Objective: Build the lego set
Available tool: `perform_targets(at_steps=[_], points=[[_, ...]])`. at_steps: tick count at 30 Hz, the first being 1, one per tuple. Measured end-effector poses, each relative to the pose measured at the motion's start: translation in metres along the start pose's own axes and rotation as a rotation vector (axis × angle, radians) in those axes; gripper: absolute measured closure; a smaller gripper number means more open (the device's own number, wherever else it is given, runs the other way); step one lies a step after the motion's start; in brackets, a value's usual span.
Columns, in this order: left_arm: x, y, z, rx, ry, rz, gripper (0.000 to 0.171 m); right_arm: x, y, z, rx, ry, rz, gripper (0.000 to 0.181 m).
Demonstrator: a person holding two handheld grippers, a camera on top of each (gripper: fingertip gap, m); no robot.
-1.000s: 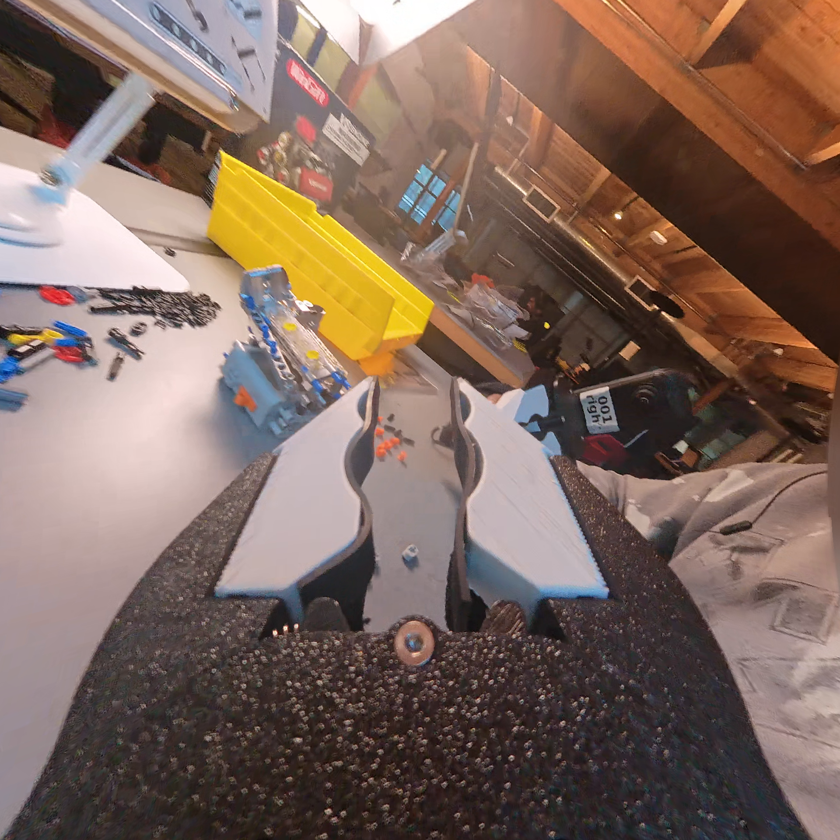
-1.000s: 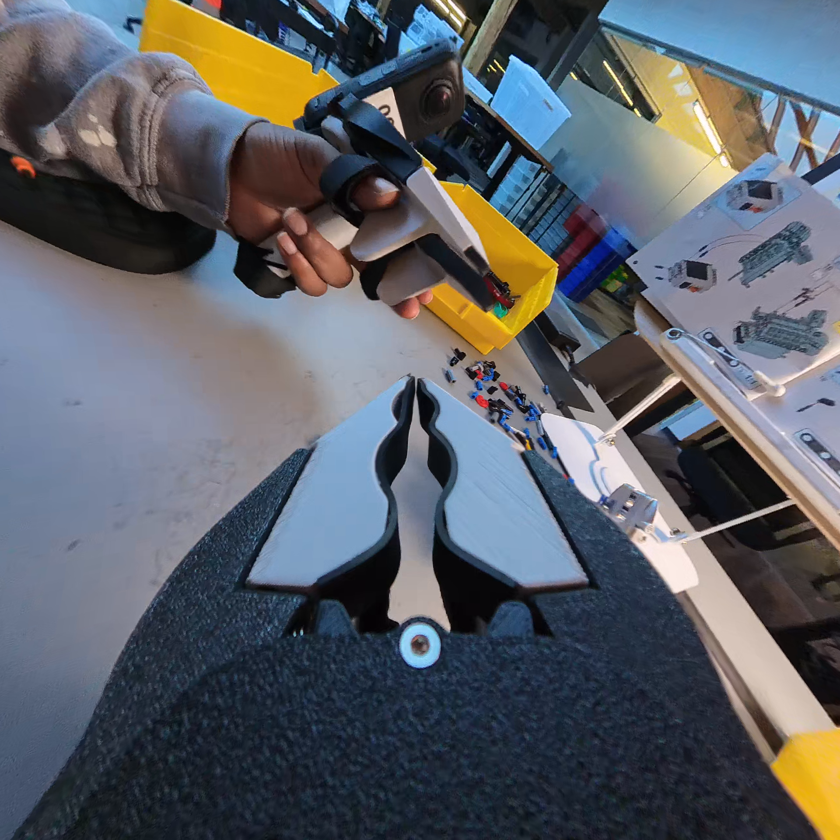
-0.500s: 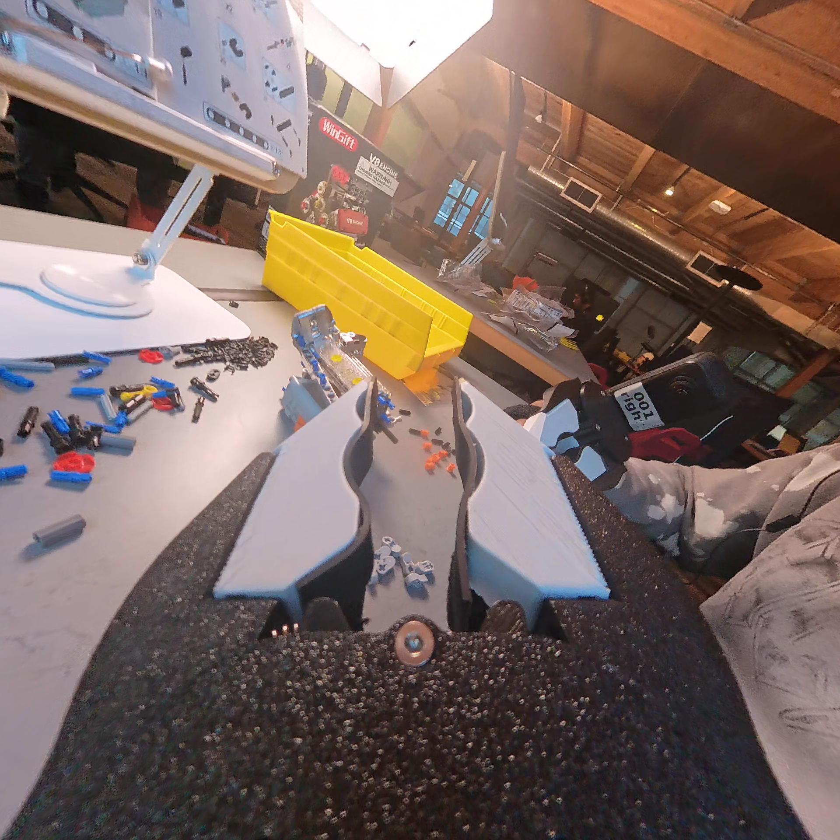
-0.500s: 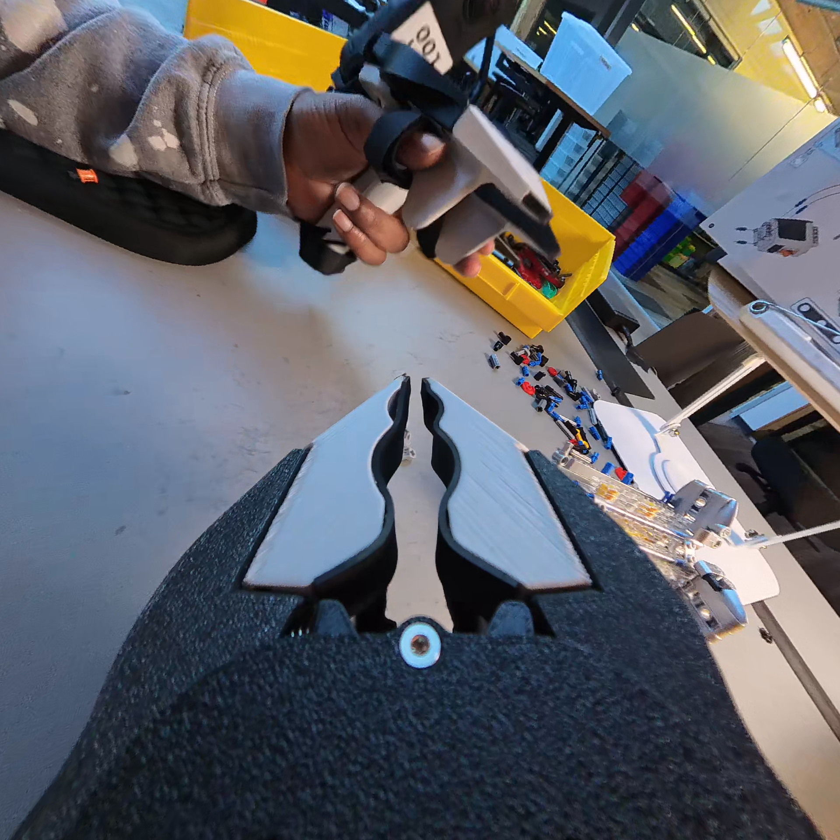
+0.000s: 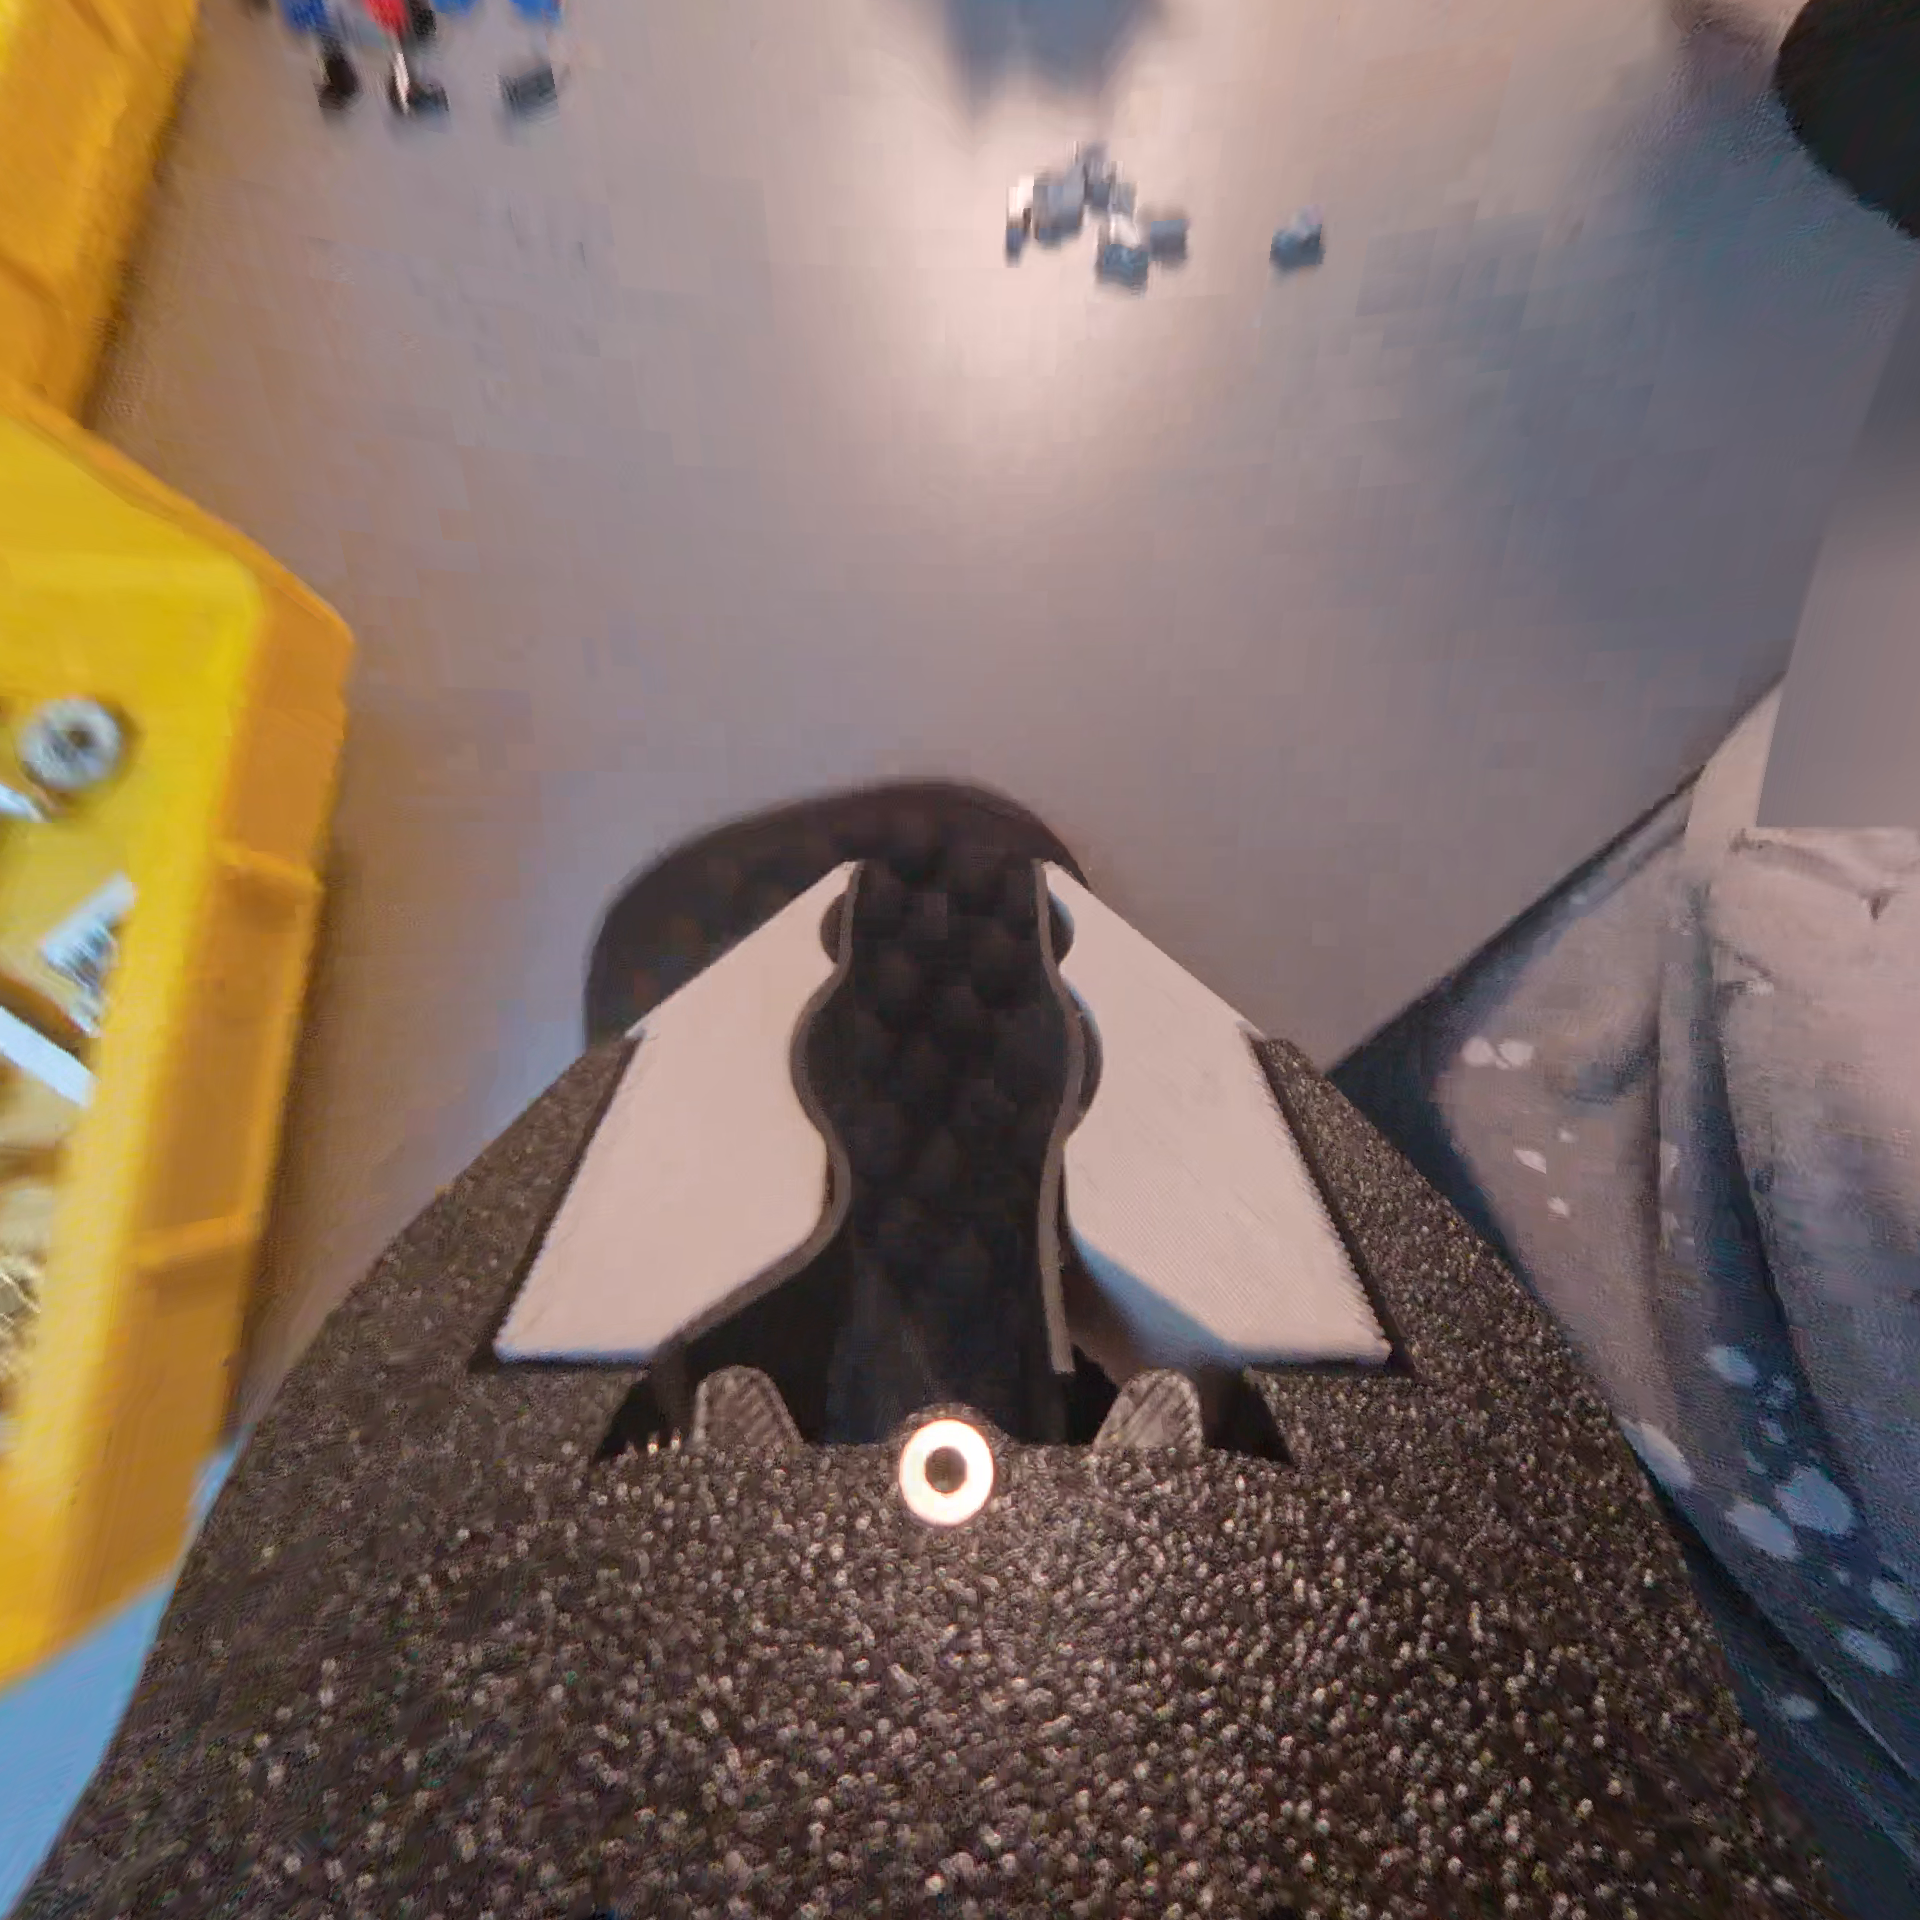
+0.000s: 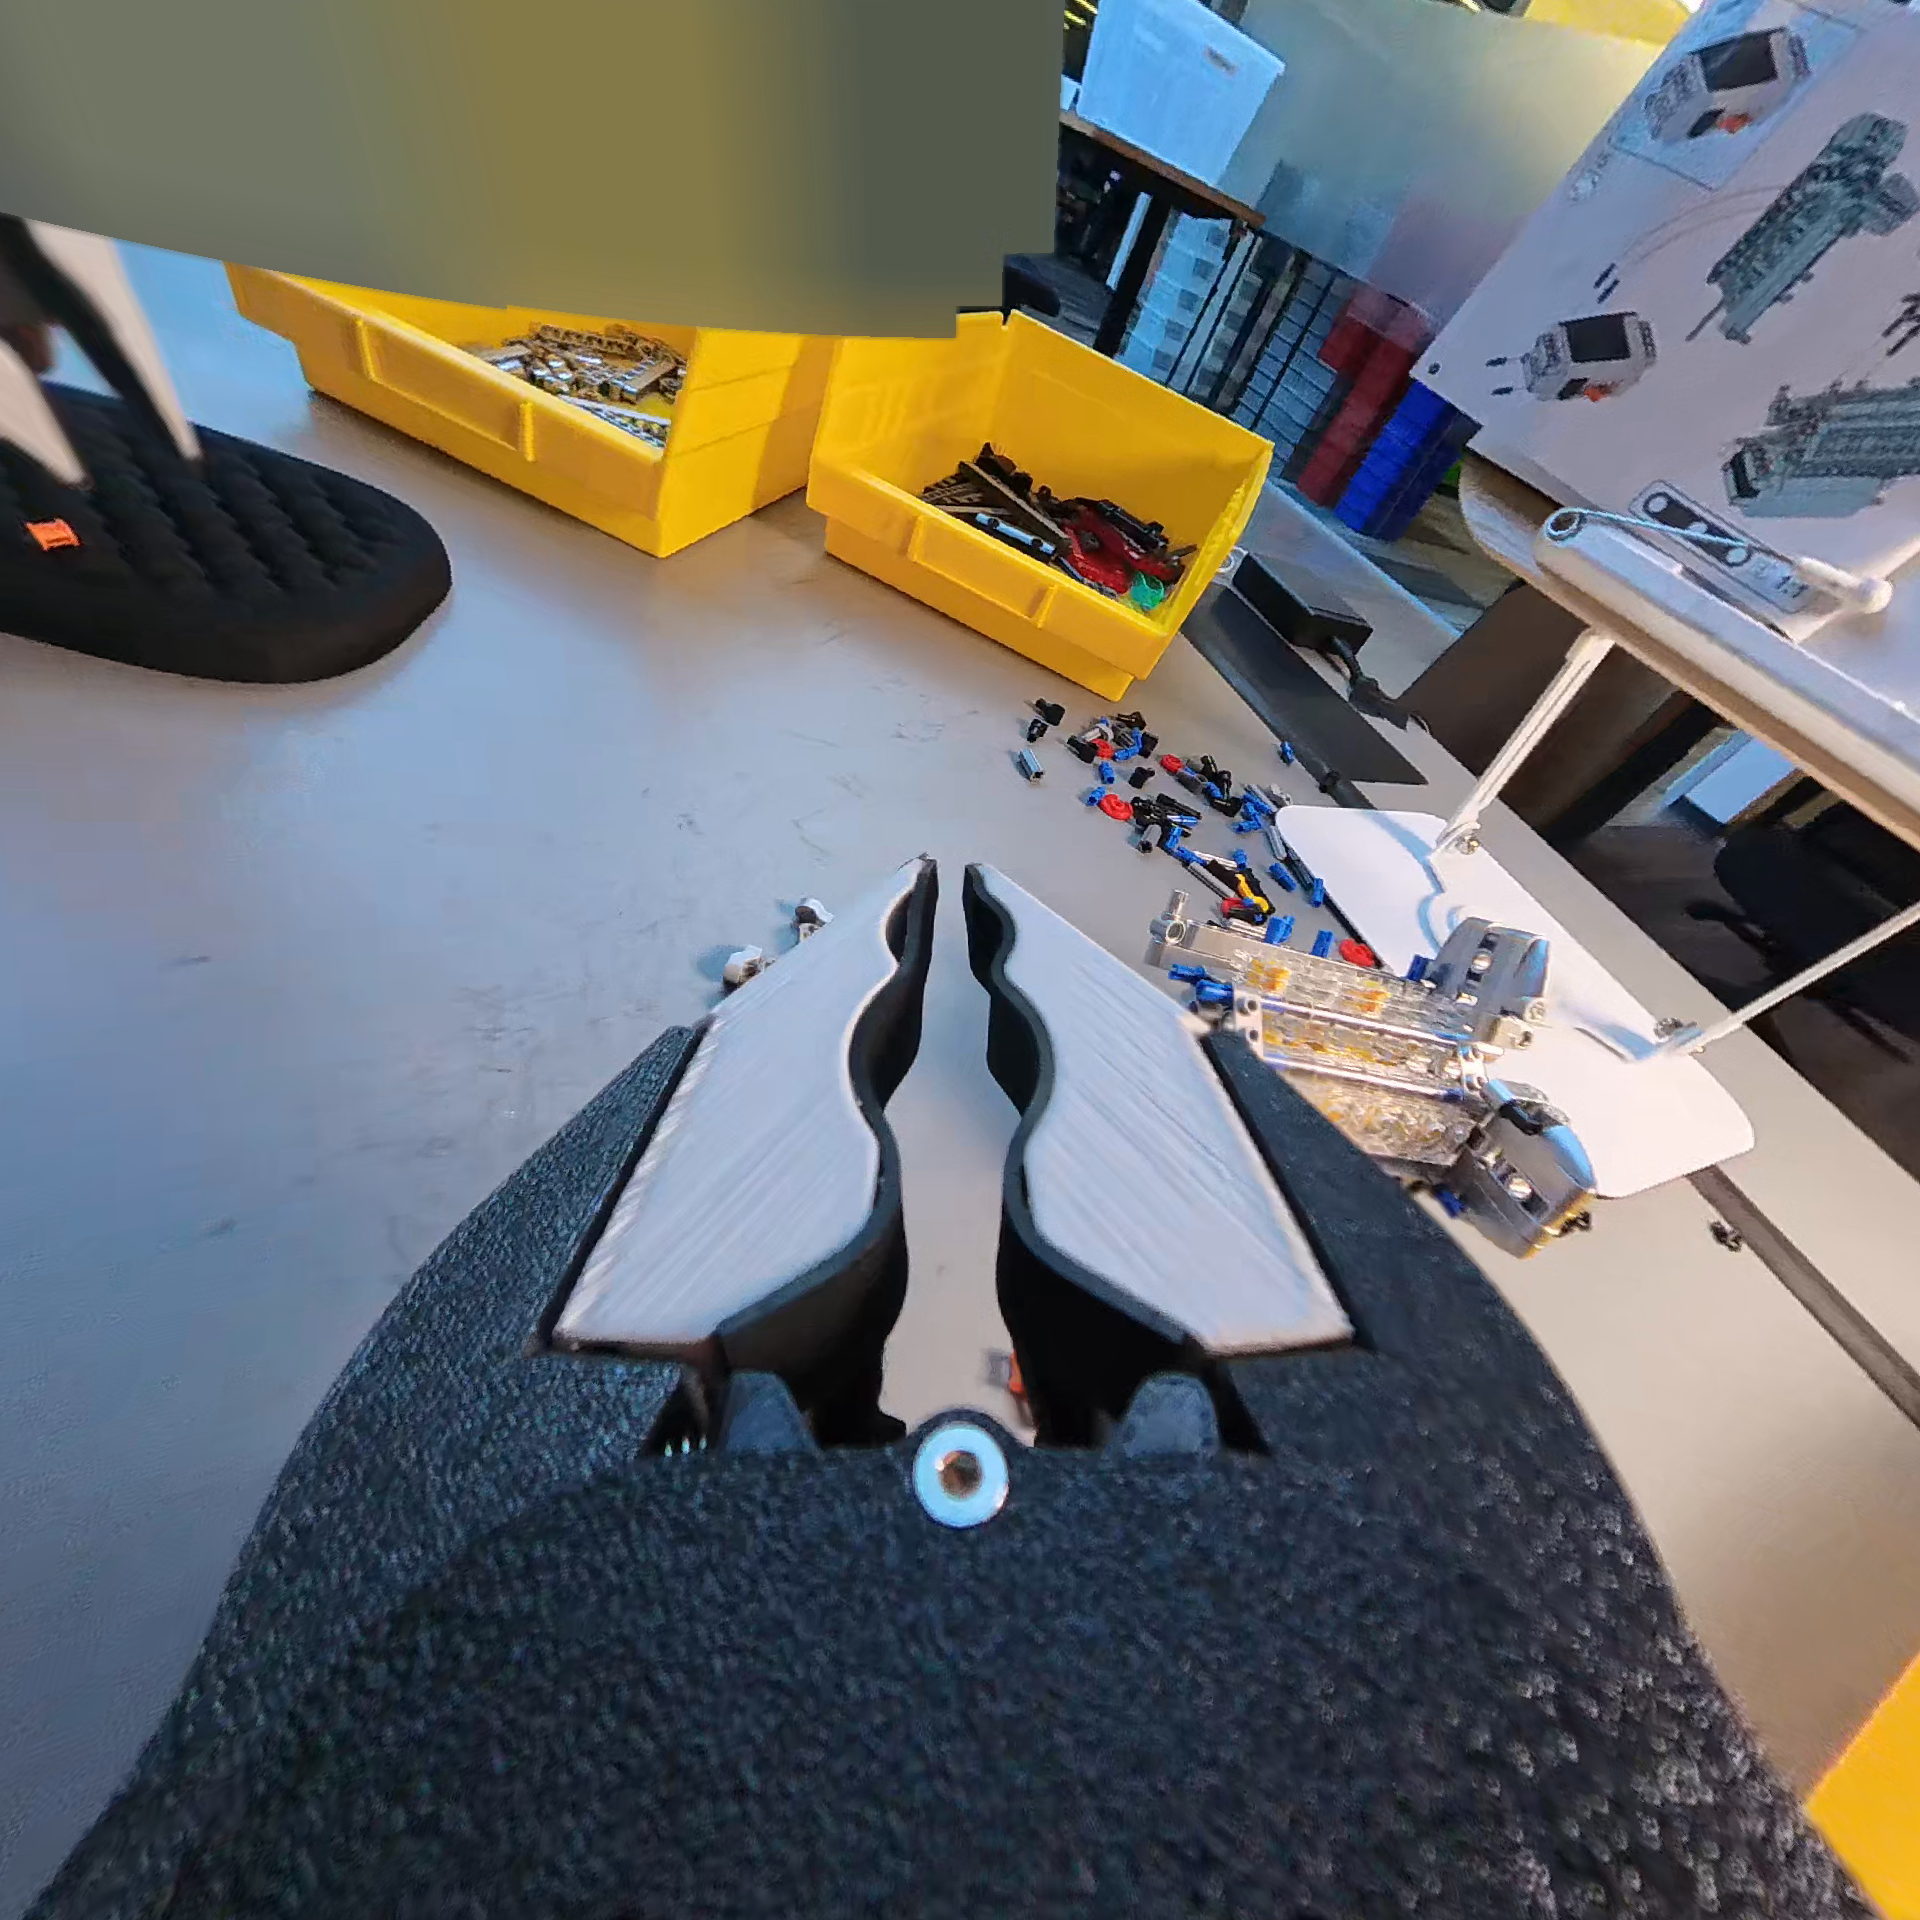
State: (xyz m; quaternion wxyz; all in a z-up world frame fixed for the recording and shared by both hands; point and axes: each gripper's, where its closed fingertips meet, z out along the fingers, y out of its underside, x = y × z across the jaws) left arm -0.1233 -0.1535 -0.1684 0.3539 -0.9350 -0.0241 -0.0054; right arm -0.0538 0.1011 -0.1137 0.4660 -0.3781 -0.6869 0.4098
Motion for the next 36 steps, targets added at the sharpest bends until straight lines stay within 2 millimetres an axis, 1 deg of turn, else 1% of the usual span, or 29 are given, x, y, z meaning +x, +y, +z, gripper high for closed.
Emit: perform_targets(at_steps=[1,2,3,7,12,20,22,25,26,28,31,33,36], points=[[0.010,0.016,-0.001,-0.029,0.003,-0.041,0.144,-0.001,0.001,0.001,-0.002,-0.005,0.012,0.177],[0.017,0.027,-0.002,-0.055,-0.001,-0.064,0.145,-0.003,0.002,0.002,-0.006,-0.012,0.019,0.177],[0.019,0.033,-0.003,-0.070,-0.023,-0.064,0.145,-0.005,0.003,0.002,-0.008,-0.019,0.024,0.177],[0.022,0.034,-0.003,-0.065,-0.059,-0.077,0.149,-0.013,0.004,0.003,-0.018,-0.037,0.033,0.177],[0.020,0.033,0.005,-0.025,-0.088,-0.091,0.161,-0.017,0.001,0.001,-0.020,-0.034,0.021,0.177],[0.018,0.033,0.008,0.007,-0.087,-0.069,0.163,-0.025,0.005,0.005,-0.036,-0.061,0.016,0.176],[0.019,0.032,0.008,0.022,-0.074,-0.034,0.163,-0.030,0.005,0.006,-0.039,-0.079,0.007,0.177],[0.019,0.030,0.009,0.046,-0.069,0.109,0.163,-0.044,0.002,0.007,-0.030,-0.137,-0.009,0.177],[0.019,0.028,0.010,0.055,-0.076,0.160,0.167,-0.050,0.001,0.007,-0.029,-0.170,-0.010,0.177],[0.020,0.016,0.015,0.094,-0.078,0.247,0.166,-0.065,-0.001,0.008,-0.027,-0.240,-0.009,0.177],[0.023,-0.014,0.031,0.174,-0.077,0.390,0.166,-0.079,-0.005,0.010,-0.025,-0.294,-0.006,0.175],[0.028,-0.041,0.045,0.243,-0.064,0.496,0.167,-0.085,-0.010,0.011,-0.008,-0.322,0.026,0.173],[0.043,-0.090,0.065,0.374,-0.037,0.669,0.167,-0.084,-0.019,0.011,0.028,-0.345,0.105,0.167]])
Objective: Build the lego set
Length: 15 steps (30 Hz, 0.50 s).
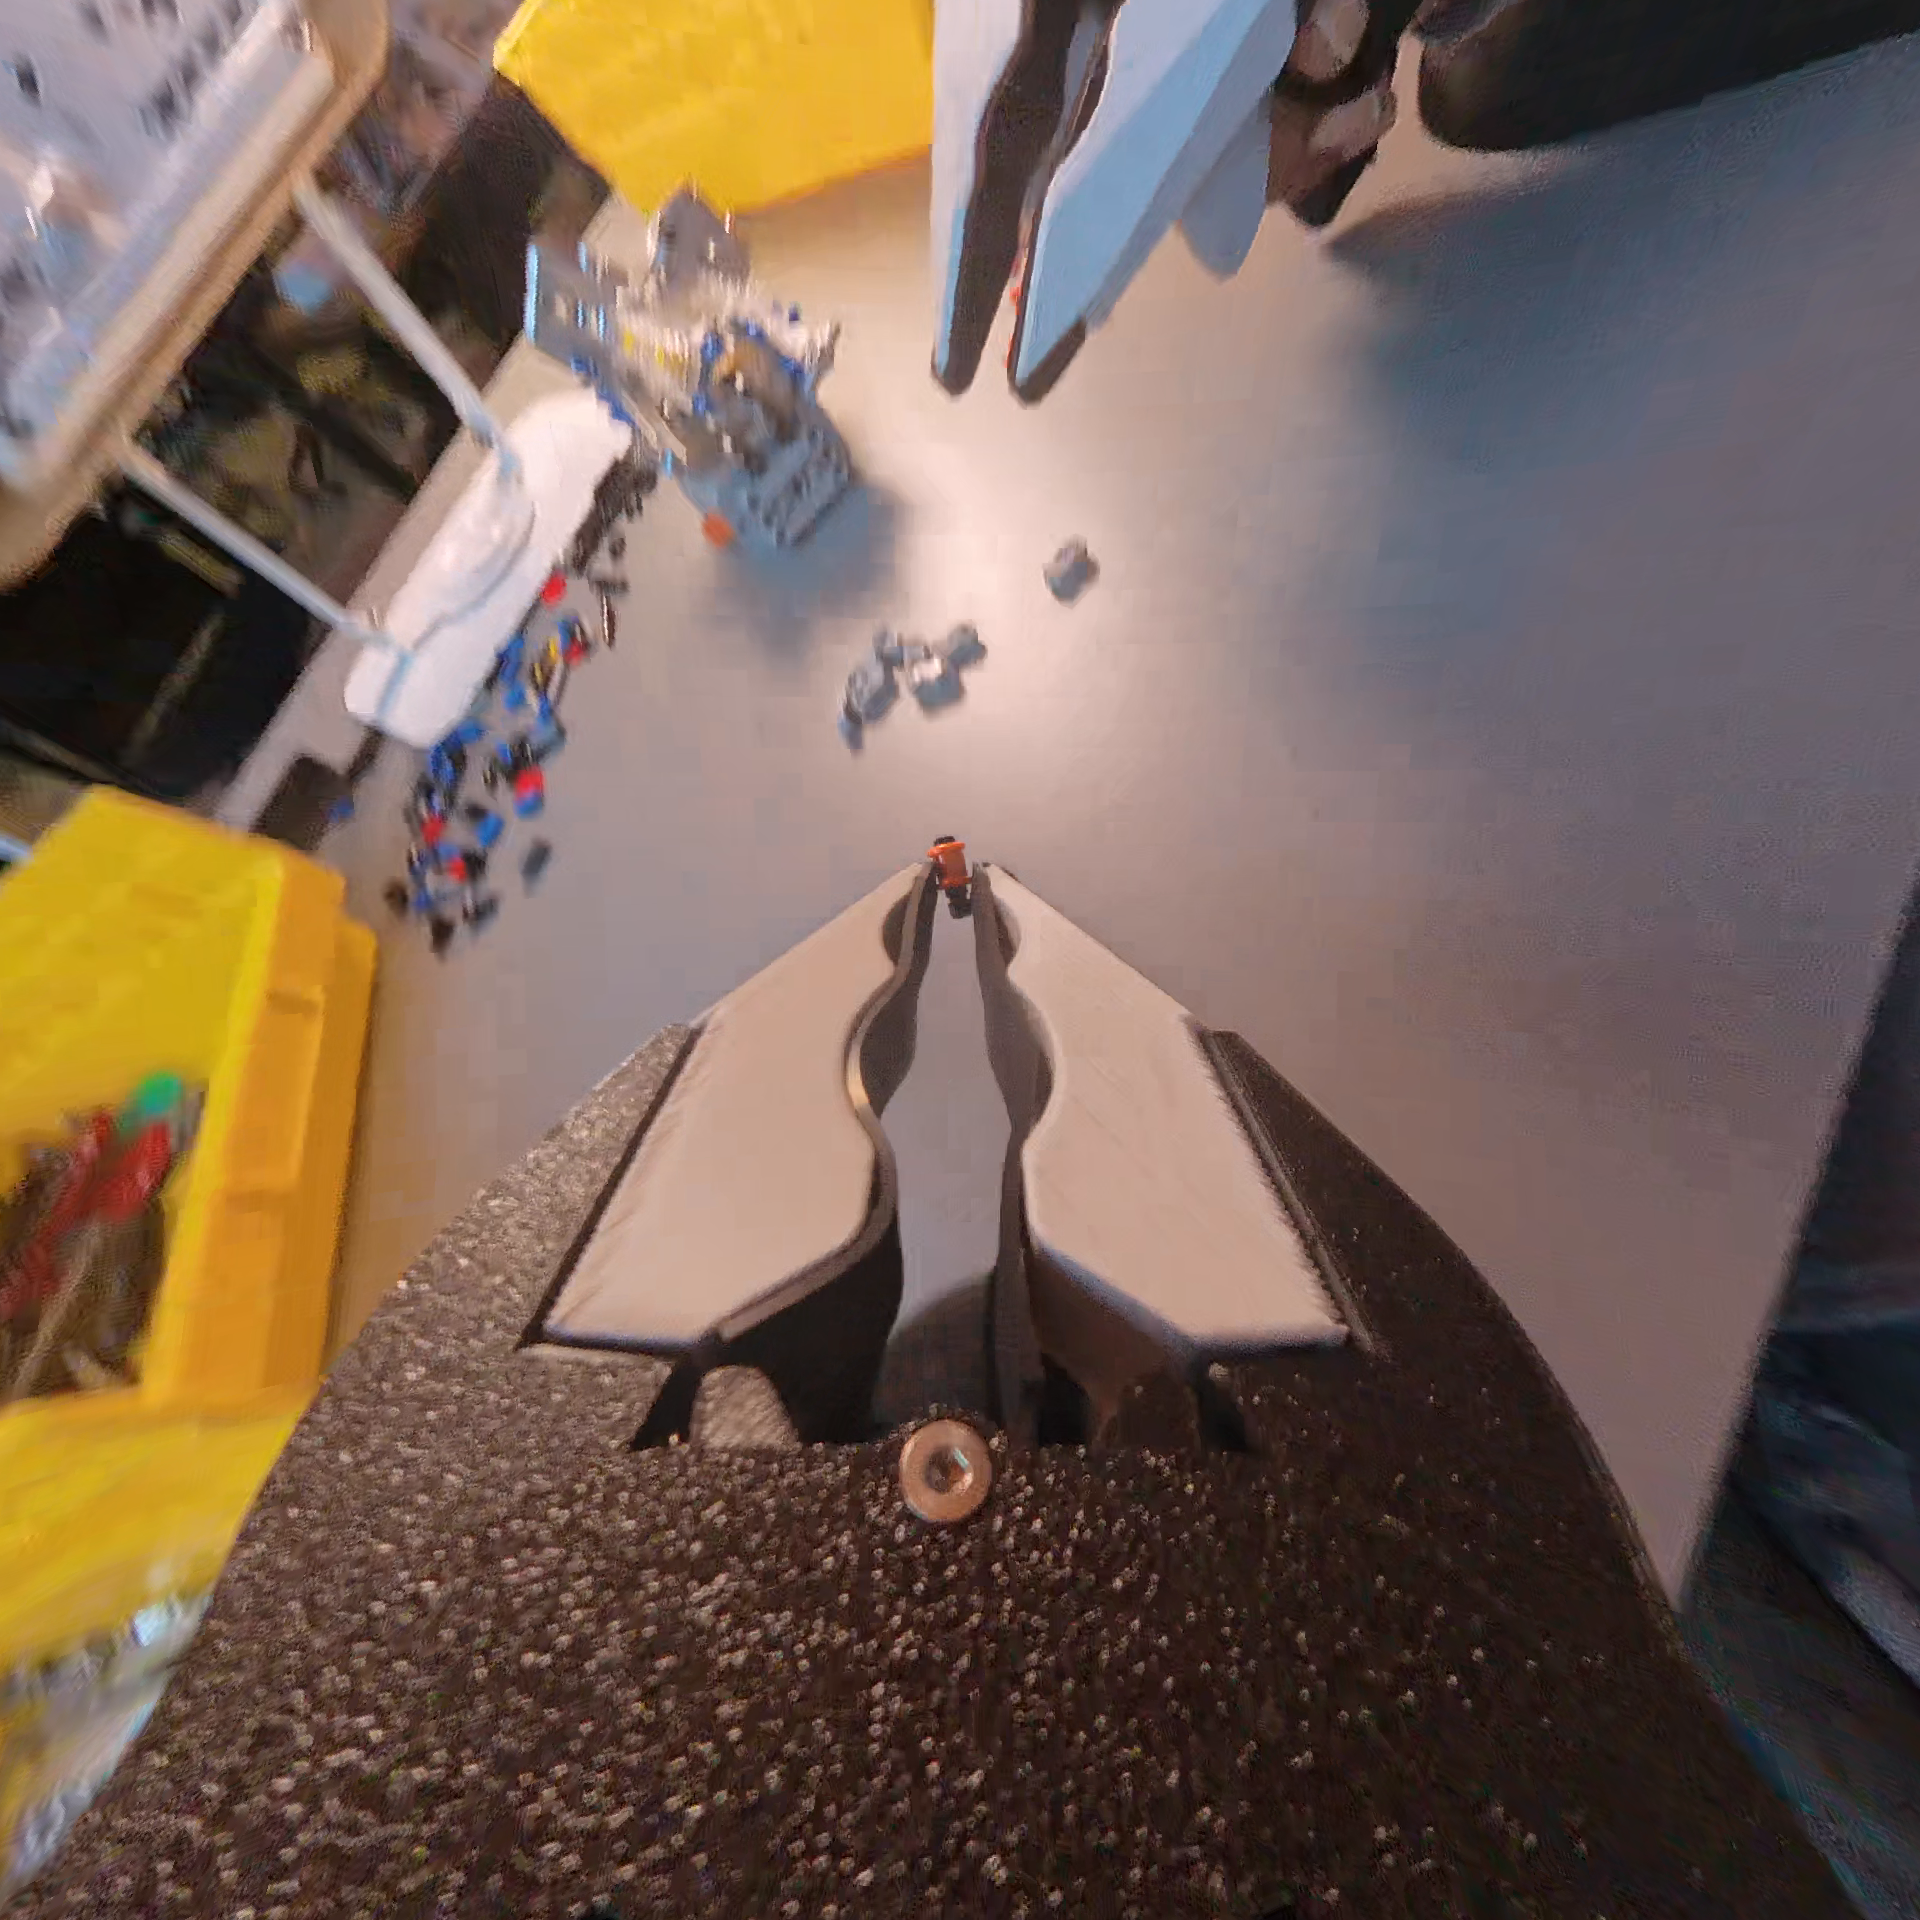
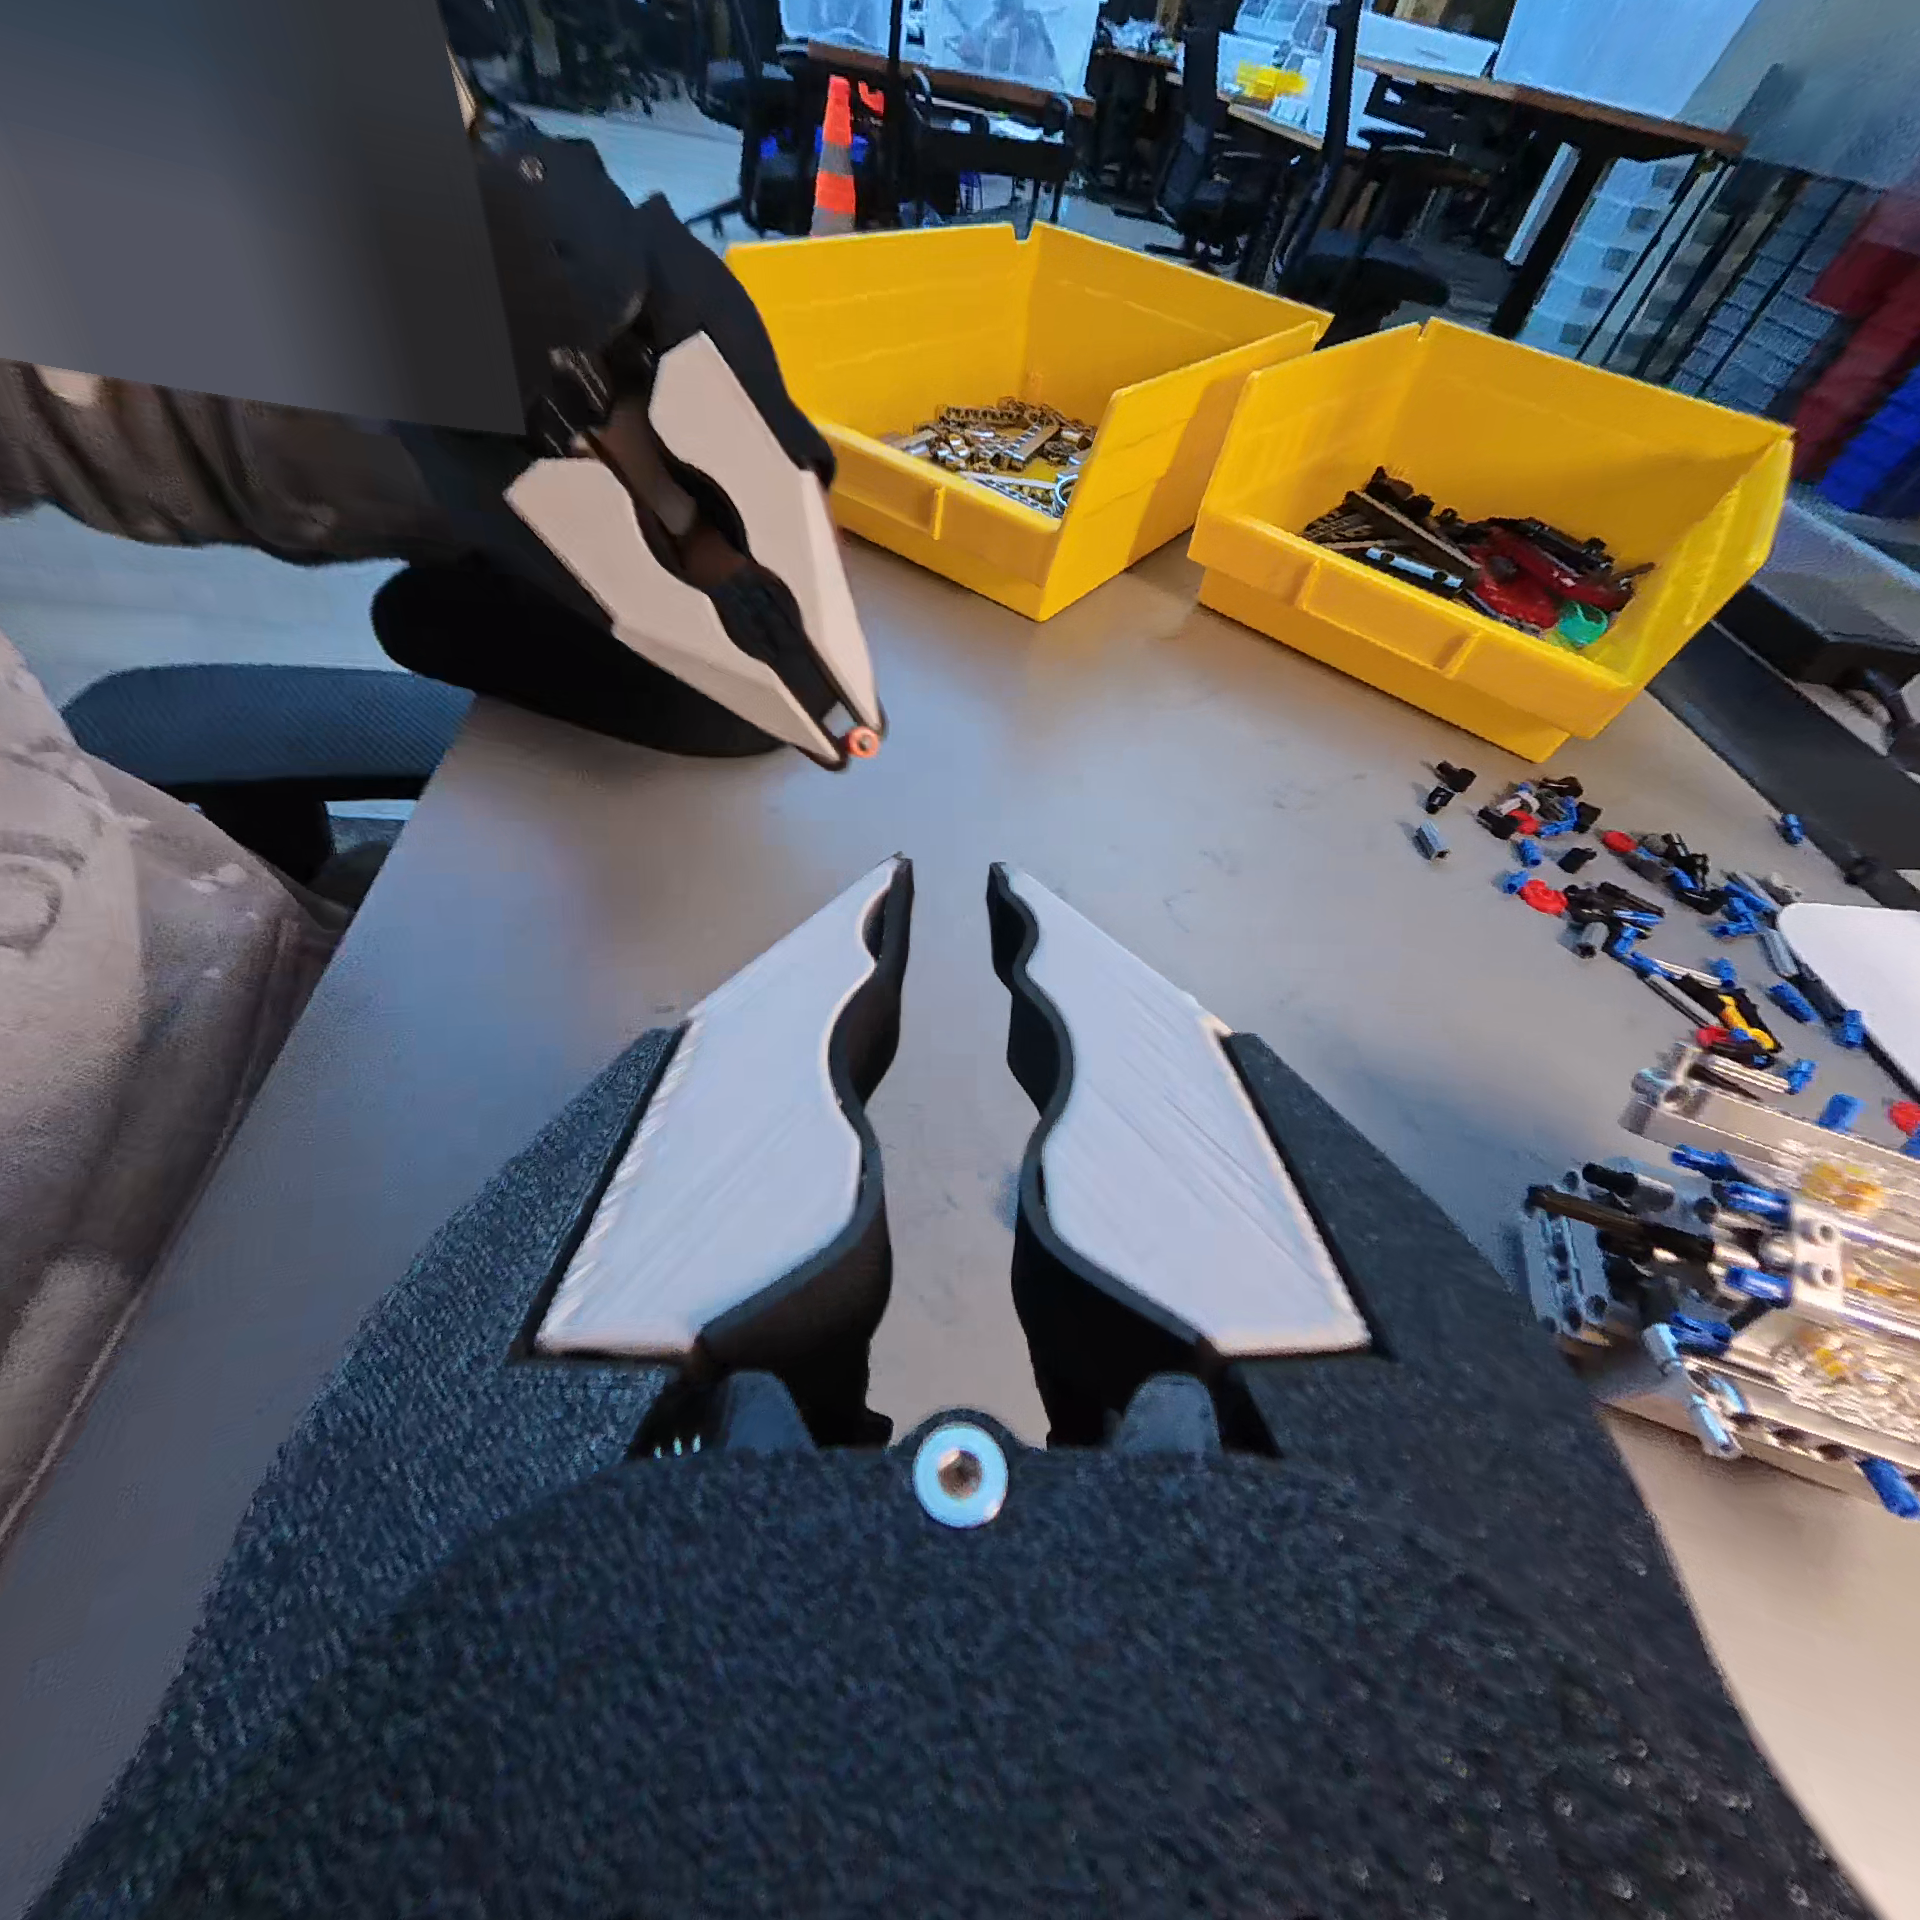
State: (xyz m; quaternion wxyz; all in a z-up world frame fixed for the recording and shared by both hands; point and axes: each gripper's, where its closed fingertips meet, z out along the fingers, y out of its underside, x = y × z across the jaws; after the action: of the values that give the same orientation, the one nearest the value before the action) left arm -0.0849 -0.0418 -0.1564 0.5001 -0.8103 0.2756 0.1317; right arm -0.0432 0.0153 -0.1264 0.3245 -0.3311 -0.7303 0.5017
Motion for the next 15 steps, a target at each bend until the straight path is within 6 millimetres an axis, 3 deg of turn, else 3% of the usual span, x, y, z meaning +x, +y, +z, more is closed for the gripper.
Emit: perform_targets(at_steps=[4,8,12,15], points=[[-0.012,-0.049,0.046,0.157,-0.009,0.242,0.167,0.009,-0.005,-0.006,0.040,-0.006,0.120,0.161],[-0.020,-0.084,0.078,0.259,-0.039,0.397,0.167,0.039,0.000,-0.017,0.044,0.097,0.251,0.161],[-0.028,-0.088,0.089,0.287,-0.043,0.396,0.167,0.052,0.005,-0.025,0.022,0.153,0.268,0.173],[-0.025,-0.084,0.090,0.289,-0.031,0.373,0.167,0.050,0.009,-0.022,0.003,0.135,0.264,0.173]])
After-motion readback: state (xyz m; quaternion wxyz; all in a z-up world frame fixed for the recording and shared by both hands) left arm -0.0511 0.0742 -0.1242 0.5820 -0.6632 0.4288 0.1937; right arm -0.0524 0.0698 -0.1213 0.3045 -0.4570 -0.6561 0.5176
